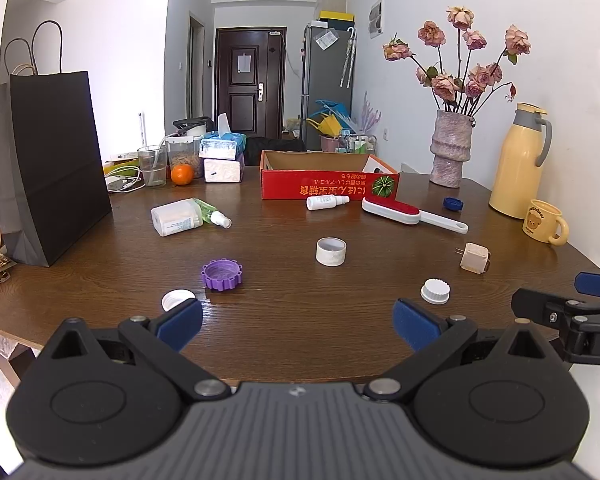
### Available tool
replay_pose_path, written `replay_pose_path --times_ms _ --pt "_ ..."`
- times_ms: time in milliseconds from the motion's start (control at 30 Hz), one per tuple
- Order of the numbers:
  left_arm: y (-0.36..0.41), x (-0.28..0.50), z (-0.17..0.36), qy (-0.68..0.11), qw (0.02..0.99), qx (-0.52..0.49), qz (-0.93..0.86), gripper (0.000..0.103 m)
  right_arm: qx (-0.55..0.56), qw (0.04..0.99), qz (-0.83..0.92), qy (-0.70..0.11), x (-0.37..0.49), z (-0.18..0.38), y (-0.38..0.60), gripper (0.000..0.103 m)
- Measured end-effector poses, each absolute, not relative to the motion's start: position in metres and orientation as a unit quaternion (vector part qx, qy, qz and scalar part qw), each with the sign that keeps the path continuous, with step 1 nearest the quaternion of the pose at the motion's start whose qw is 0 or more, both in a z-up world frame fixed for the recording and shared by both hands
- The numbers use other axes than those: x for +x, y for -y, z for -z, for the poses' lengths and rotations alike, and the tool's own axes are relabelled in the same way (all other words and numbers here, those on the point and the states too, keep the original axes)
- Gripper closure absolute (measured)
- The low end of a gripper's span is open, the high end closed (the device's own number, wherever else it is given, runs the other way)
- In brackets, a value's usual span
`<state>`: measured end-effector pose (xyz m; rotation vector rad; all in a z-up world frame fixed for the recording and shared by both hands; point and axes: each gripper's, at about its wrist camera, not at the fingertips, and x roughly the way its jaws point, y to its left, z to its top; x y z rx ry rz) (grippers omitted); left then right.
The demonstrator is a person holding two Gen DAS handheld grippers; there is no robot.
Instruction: Organize rigid objects
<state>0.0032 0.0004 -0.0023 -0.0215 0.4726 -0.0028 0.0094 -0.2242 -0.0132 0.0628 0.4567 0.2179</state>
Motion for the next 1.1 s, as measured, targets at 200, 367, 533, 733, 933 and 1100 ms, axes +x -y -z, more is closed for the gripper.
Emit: replay_pose_path --times_ms 200,367,533,733,933,1100 --pt "-0.002 0.0031 0.0032 -0.234 0.972 -0.011 0.001 0.0 0.031 0.968 -0.108 -0.226 0.0093 0.0128 0.224 0.0" --pt "-0.0021 0.0032 0.0034 -0.234 0.972 -0.011 0.001 0.0 0.031 0.968 -0.108 -0.226 0.0093 0.0125 0.2236 0.0" --pt "-0.0022 0.003 0.0031 -0.234 0.972 -0.012 0.001 0.0 0.031 0.968 -0.108 -0.226 0.0092 0.0123 0.2233 0.0" --pt "-0.0022 0.003 0.0031 -0.234 0.972 -0.012 0.002 0.0 0.031 0.968 -0.108 -0.225 0.0092 0.0123 0.2232 0.0" --pt "-0.0022 0.0029 0.003 -0.234 0.972 -0.013 0.002 0.0 0.031 0.968 -0.108 -0.225 0.009 0.0123 0.2226 0.0" --pt "-0.0022 0.0029 0.0029 -0.234 0.972 -0.013 0.002 0.0 0.031 0.968 -0.108 -0.226 0.0088 0.0123 0.222 0.0"
